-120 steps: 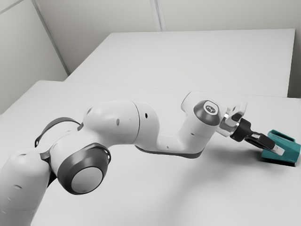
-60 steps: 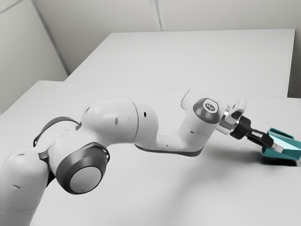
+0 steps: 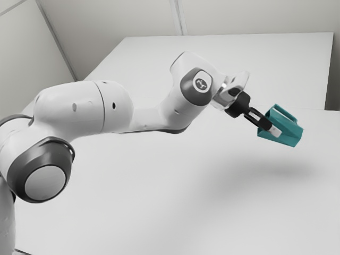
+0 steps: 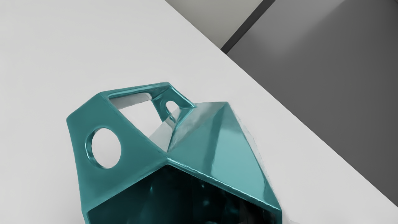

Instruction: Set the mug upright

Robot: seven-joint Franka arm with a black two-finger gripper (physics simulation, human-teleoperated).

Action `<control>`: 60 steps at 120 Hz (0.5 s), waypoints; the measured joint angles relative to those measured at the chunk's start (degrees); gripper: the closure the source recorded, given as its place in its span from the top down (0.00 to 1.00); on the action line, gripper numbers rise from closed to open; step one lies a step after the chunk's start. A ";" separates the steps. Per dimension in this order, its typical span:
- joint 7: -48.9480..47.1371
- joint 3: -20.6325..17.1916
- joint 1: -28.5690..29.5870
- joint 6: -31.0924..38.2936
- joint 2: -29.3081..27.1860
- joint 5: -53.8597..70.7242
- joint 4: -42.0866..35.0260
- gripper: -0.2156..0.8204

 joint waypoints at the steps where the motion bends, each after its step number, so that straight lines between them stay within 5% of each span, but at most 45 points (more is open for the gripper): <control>1: -0.18 -0.01 0.24 -0.14 -0.37 0.62 -0.33 0.03; 60: -14.08 -0.35 11.13 -9.69 -19.63 32.54 -18.11 0.03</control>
